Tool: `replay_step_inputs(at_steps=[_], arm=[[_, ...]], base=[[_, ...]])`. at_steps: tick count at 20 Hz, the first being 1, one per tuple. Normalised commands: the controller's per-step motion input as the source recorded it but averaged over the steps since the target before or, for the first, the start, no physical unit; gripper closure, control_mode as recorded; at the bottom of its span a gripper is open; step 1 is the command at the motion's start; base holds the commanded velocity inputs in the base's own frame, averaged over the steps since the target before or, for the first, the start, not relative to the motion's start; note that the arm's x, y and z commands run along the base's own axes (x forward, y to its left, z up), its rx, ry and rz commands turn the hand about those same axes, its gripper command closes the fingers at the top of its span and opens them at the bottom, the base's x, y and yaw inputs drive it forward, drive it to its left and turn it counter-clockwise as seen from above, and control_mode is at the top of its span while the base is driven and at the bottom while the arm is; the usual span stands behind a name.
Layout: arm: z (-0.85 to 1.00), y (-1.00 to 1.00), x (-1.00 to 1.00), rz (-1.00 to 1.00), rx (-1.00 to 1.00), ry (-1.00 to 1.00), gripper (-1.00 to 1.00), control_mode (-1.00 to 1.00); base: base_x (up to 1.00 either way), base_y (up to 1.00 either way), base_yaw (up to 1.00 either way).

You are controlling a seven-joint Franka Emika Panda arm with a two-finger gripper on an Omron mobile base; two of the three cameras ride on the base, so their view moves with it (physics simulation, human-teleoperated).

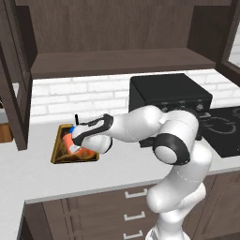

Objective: Pick the kettle from the counter and place it on the tray. Then pick the mug from the cabinet and place it on the tray. Then close the cabinet doors.

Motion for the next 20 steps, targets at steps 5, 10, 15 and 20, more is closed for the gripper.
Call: replay_step_inputs(at_steps=[5, 10, 15, 20], arm=[[-0.16, 0.0, 0.16, 0.0, 0.07, 0.0, 1.0, -1.0], [-0.35, 0.0, 0.22, 0.0, 0.02, 0.0, 1.0, -1.0], [-0.4, 0.0, 0.26, 0.0, 0.0, 0.0, 1.0, -1.0], [-0.42, 0.0, 0.24, 0.0, 0.0, -0.01, 1.0, -1.0]], base=[[0.0, 0.0, 0.0], [0.0, 0.0, 0.0], [0.0, 0.0, 0.0], [0.0, 0.0, 0.0]])
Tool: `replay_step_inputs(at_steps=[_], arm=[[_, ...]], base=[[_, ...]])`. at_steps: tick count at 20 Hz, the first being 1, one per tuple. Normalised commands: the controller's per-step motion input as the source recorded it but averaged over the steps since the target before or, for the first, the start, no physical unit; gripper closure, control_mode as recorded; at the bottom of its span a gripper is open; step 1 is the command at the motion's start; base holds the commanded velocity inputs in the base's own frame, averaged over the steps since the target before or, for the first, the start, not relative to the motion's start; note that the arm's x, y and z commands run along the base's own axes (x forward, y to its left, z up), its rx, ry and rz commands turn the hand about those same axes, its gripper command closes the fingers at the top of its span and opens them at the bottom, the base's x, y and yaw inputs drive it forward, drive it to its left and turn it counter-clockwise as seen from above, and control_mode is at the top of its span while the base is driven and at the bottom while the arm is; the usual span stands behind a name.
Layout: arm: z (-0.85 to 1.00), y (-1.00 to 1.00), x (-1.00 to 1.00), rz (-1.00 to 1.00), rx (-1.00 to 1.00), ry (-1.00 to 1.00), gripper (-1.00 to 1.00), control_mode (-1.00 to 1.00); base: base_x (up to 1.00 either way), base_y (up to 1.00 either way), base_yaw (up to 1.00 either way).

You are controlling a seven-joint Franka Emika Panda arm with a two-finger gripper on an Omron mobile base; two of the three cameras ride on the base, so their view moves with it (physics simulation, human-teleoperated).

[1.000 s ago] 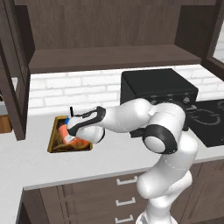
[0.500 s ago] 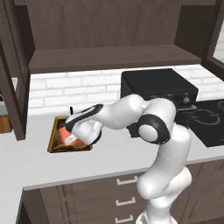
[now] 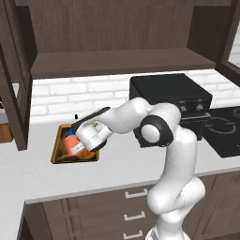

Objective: Pick the kettle from the counter and place it on the tray. Then pick the mug from the cabinet and place it on the tray. Then close the cabinet doors.

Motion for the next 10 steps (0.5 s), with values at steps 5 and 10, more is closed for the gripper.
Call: replay_step_inputs(at_steps=[5, 10], arm=[[-0.4, 0.11, 0.1, 0.0, 0.0, 0.0, -1.0, -1.0], [-0.13, 0.19, 0.0, 0.01, 0.0, 0.07, -1.0, -1.0]], base=[[0.0, 0.0, 0.0], [0.0, 0.0, 0.0]])
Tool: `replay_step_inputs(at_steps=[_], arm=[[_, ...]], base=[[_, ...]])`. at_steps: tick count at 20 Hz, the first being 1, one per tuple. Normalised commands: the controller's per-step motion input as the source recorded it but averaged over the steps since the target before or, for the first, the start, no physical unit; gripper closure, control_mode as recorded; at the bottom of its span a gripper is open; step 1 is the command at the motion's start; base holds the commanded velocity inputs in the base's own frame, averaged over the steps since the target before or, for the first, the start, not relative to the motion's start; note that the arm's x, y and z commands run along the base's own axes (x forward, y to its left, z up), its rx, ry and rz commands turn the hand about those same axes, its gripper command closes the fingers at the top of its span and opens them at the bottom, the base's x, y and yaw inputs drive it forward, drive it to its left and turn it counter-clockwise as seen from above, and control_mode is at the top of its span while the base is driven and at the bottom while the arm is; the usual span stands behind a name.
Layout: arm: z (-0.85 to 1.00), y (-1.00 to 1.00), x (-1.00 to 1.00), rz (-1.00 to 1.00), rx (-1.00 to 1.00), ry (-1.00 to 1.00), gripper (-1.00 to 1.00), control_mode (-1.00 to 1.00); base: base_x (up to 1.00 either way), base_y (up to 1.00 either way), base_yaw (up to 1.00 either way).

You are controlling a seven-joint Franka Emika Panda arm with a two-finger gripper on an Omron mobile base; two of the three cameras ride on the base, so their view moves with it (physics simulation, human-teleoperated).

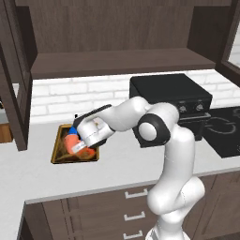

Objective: Pick the kettle from the counter and place it on the tray. Then pick the mug from the cabinet and place it on the tray. Then close the cabinet doors.

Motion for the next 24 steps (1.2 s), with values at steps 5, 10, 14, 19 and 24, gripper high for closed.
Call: replay_step_inputs(at_steps=[5, 10, 14, 19, 24], arm=[[0.0, 0.19, 0.0, 0.02, 0.0, 0.12, -1.0, -1.0], [0.15, 0.1, 0.0, 0.0, 0.0, 0.16, -1.0, -1.0], [0.59, 0.0, 0.0, 0.0, 0.0, 0.09, -1.0, -1.0], [0.71, 0.0, 0.0, -0.01, 0.0, 0.05, -1.0, -1.0], [0.54, -0.12, -0.21, -0.12, 0.0, 0.14, -1.0, -1.0]], base=[[0.0, 0.0, 0.0], [0.0, 0.0, 0.0], [0.0, 0.0, 0.0], [0.0, 0.0, 0.0], [0.0, 0.0, 0.0]])
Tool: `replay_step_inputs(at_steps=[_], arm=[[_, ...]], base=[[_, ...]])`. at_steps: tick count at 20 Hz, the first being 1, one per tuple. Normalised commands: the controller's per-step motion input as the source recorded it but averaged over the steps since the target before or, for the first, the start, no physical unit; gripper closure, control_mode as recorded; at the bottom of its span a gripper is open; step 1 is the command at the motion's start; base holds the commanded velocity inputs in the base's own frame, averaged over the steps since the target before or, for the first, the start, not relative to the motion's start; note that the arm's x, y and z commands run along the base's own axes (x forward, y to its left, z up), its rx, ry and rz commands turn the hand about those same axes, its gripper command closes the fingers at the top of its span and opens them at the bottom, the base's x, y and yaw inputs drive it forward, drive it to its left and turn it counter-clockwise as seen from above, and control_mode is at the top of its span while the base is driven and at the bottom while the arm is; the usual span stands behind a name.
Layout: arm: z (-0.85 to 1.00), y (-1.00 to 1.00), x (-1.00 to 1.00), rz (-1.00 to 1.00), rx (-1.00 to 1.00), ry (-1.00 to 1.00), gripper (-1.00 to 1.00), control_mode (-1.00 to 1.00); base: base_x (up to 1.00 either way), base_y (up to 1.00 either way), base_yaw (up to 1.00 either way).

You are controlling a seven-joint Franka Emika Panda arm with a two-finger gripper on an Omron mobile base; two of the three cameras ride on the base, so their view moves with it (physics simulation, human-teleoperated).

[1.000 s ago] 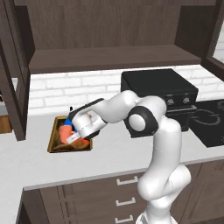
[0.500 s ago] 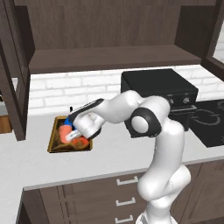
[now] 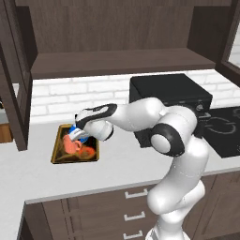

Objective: Pick the kettle from the counter and place it on the tray. Then pick the mug from the cabinet and place it on the tray. Then close the cabinet doors.

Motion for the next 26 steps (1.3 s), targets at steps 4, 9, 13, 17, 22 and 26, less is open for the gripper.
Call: replay_step_inputs(at_steps=[4, 9, 13, 17, 22, 26], arm=[[0.05, -0.18, -0.09, -0.14, 0.0, 0.08, -1.0, -1.0], [0.01, 0.0, 0.0, 0.0, 0.0, 0.0, -1.0, -1.0], [0.38, 0.0, -0.28, 0.0, -0.04, 0.0, -1.0, -1.0], [0.39, 0.0, -0.42, -0.02, -0.09, 0.0, -1.0, -1.0], [0.19, 0.06, -0.34, -0.07, -0.06, -0.05, -1.0, -1.0], [0.02, 0.06, -0.18, -0.12, -0.01, -0.01, -1.0, -1.0]], base=[[0.0, 0.0, 0.0], [0.0, 0.0, 0.0], [0.0, 0.0, 0.0], [0.0, 0.0, 0.0], [0.0, 0.0, 0.0], [0.0, 0.0, 0.0]])
